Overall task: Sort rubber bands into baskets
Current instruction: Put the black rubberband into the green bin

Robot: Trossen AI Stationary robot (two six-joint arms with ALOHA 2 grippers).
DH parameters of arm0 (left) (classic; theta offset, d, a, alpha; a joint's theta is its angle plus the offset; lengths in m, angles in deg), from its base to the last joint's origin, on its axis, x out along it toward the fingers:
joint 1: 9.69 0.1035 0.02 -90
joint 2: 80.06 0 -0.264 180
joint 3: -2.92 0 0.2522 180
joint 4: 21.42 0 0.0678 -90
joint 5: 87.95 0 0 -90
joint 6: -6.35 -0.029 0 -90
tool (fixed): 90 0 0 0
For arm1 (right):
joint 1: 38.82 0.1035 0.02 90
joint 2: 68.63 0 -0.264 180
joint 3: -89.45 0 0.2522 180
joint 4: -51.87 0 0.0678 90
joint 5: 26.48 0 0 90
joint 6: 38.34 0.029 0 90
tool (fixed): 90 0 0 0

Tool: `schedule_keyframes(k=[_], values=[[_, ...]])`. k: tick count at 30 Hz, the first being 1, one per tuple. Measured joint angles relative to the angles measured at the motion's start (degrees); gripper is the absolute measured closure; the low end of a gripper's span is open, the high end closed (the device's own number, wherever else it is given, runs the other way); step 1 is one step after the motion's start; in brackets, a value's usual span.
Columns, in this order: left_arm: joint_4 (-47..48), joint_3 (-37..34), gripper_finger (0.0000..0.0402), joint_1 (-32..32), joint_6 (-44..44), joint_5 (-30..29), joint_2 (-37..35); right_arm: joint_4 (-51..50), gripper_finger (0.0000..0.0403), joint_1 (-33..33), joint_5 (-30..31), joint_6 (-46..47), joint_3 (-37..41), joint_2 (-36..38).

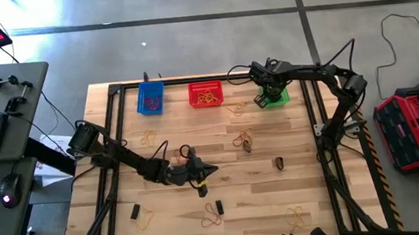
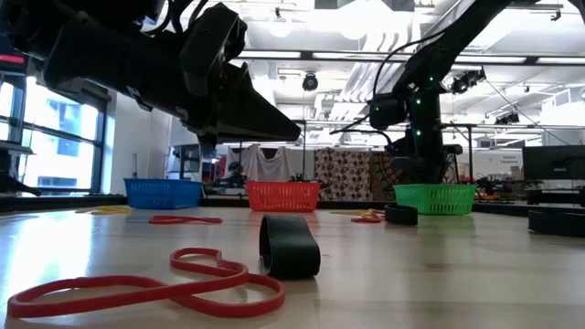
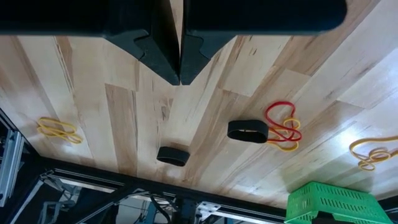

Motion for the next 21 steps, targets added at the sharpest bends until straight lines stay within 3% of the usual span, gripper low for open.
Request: schedule_keyframes(k=[8,15,21], values=[[0.17,0.00,0.0399,-0.01,0.02,-0.02,0.00,-3.28,0.0402,0.29,4.11,-1.28,-1.47,0.00],[0.24,0.00,0.0399,-0.02,0.02,-0.02,0.00,-9.46,0.0402,3.71,8.27,-1.57,-8.24,0.07],[0.36,0.00,0.0399,-0.02,-0.02,-0.02,0.00,-10.19,0.0402,5.87,8.41,-1.58,-13.15,0.11]])
